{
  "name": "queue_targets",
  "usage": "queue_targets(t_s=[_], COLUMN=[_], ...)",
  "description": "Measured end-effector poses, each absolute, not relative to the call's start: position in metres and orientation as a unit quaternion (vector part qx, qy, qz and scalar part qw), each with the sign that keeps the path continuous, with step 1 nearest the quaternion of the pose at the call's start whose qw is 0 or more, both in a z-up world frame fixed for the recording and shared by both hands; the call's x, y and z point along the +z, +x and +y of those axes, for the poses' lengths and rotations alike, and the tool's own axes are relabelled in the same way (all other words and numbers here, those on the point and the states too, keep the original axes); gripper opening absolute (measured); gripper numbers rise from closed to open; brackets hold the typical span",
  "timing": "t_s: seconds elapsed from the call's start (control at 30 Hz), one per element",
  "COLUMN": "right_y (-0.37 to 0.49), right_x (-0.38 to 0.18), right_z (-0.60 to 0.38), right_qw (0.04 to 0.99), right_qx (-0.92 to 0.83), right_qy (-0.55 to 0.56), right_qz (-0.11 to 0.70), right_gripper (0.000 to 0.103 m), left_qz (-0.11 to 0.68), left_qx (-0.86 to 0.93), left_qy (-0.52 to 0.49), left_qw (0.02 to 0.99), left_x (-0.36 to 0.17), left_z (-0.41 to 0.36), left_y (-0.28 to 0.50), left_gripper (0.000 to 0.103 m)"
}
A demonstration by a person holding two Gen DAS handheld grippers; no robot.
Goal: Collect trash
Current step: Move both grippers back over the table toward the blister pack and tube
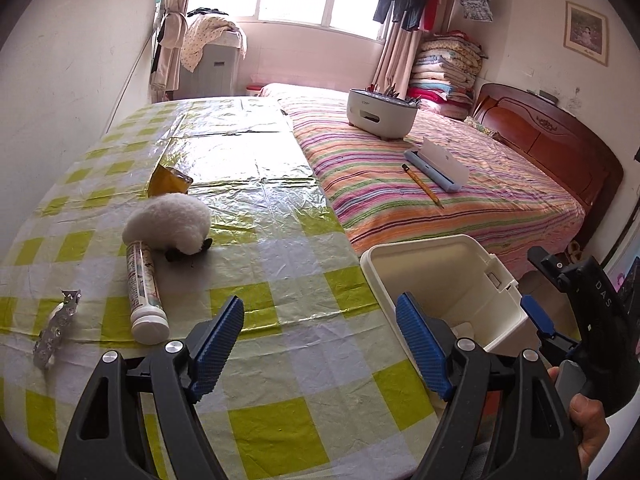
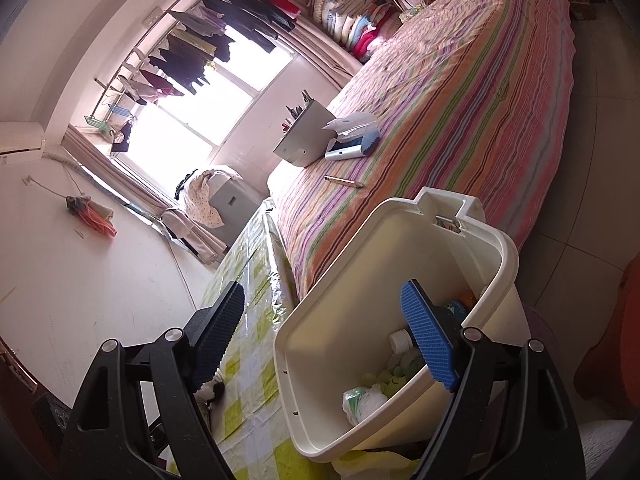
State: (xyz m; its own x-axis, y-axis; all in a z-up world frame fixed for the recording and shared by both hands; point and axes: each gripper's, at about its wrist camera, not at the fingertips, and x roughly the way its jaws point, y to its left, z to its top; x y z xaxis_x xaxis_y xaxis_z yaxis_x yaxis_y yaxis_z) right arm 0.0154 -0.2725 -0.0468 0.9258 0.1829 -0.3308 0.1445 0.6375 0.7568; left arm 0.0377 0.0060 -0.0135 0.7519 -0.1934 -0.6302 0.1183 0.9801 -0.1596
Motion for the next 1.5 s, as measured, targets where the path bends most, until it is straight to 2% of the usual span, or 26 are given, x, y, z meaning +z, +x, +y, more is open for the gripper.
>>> queue_targets(t_s=[0.9,1.5], right_y=[0.038,0.046], right_x=[-0.046,-0.048], right_z=[-0.205,-0.181], right_qw=[0.897,0.898], right_qx=[0.063,0.077], right_qy=[0.361,0.338], right_qz=[0.249,0.272], right_gripper=[0.081,0.081], left_qz=[0.374,0.369], left_qx=[0.023,0.06], left_qy=[-0.123,-0.151], left_qw=[0.919,0.915], left_x=[-0.039,-0.044], left_z=[0.111,0.152], left_y=[0.003,-0.009], left_gripper=[0.076,0.076])
